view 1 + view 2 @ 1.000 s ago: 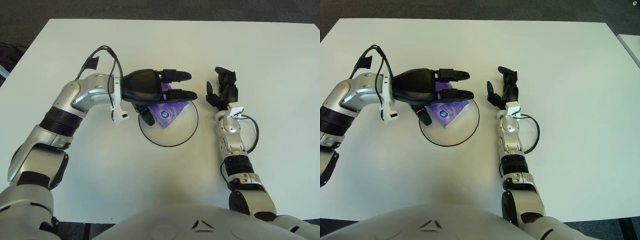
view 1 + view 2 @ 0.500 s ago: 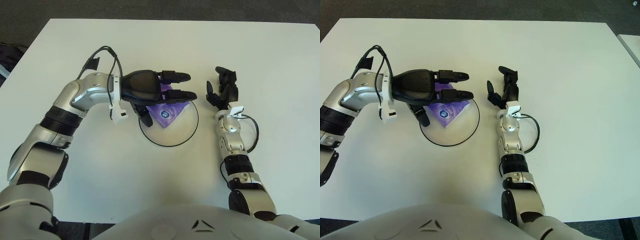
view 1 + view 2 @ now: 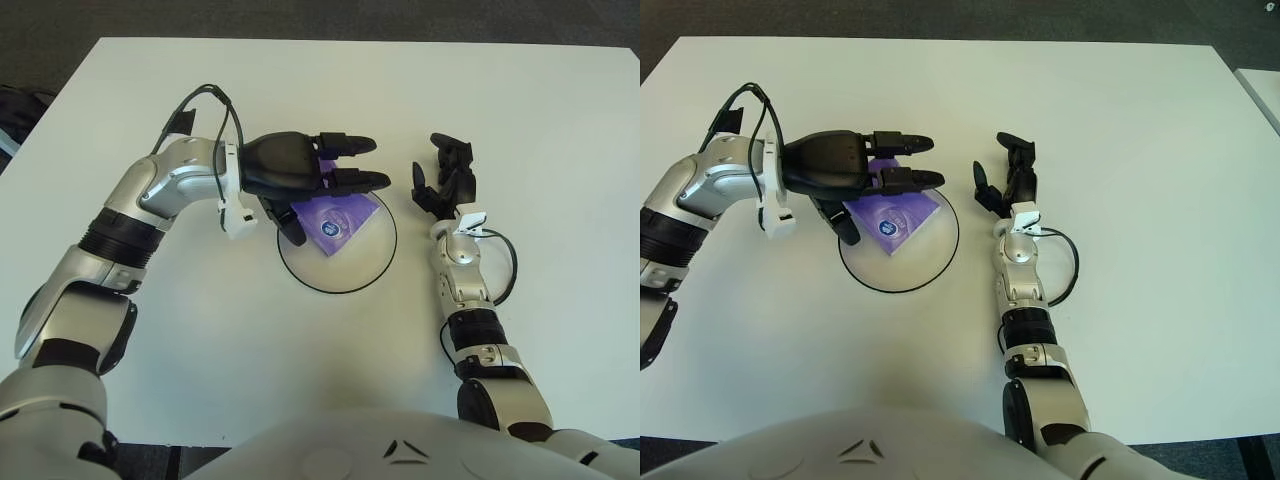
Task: Put the tissue paper into the plate.
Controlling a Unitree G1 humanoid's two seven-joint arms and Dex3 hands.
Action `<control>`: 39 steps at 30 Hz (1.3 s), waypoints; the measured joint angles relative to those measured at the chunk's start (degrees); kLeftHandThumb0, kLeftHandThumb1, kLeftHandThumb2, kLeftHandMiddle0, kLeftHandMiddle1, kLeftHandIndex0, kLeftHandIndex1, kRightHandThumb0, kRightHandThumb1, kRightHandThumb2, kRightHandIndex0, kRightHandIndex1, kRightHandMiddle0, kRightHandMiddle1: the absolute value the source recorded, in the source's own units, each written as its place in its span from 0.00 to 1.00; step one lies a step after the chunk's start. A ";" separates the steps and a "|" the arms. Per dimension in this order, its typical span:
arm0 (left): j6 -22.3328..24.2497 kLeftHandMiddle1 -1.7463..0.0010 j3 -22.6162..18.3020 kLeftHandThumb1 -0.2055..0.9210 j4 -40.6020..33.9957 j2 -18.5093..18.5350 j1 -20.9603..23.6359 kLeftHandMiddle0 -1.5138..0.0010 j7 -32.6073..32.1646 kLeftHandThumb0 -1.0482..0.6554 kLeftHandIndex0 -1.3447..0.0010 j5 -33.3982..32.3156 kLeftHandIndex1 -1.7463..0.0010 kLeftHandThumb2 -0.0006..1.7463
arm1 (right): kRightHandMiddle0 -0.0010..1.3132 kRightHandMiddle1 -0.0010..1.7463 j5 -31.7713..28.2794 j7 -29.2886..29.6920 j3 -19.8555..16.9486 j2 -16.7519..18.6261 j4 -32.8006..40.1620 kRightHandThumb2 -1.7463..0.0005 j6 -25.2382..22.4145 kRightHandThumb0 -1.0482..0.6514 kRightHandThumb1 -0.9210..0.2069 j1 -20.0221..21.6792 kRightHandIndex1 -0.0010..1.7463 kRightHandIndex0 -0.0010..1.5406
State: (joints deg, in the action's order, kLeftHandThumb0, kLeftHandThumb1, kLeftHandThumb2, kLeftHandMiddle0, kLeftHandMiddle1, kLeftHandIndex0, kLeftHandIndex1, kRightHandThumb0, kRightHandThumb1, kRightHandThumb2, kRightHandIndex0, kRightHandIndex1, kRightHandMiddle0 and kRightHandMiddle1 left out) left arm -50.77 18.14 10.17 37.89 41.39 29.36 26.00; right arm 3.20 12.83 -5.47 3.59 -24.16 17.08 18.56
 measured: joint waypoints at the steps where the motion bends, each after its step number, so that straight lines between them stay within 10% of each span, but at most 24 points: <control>1: 1.09 1.00 -1.00 1.00 0.51 -0.28 -0.42 1.00 -0.74 0.03 1.00 -0.80 1.00 0.49 | 0.00 0.64 -0.01 -0.16 0.07 -0.06 0.00 0.63 0.00 0.24 0.18 0.00 0.13 0.19; 17: 7.21 1.00 -10.13 1.00 16.87 -7.64 -2.10 0.99 -8.81 0.16 1.00 -13.76 1.00 0.64 | 0.00 0.58 -0.71 -2.20 -0.27 -0.46 -0.03 0.55 0.67 0.31 0.23 -0.29 0.15 0.21; 27: 11.60 0.99 -14.70 1.00 20.06 -16.90 -1.94 0.96 -12.42 0.06 0.98 -22.46 0.99 0.72 | 0.00 0.59 -0.78 -2.65 -0.47 -0.51 -0.03 0.55 0.79 0.31 0.24 -0.36 0.15 0.21; 39: 17.86 0.99 -21.29 1.00 25.13 -18.27 -2.82 0.97 -11.84 0.01 1.00 -30.09 0.99 0.75 | 0.00 0.59 -1.49 -3.36 -0.58 -0.69 0.32 0.54 1.63 0.31 0.25 -1.33 0.16 0.21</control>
State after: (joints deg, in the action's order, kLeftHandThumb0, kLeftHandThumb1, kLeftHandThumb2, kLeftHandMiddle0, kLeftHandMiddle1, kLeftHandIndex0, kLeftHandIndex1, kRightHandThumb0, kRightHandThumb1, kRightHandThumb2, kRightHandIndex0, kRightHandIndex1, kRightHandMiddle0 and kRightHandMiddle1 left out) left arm -32.91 -3.15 35.30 19.62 38.57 17.51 -4.08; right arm 1.70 9.47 -6.05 2.89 -23.83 18.71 17.23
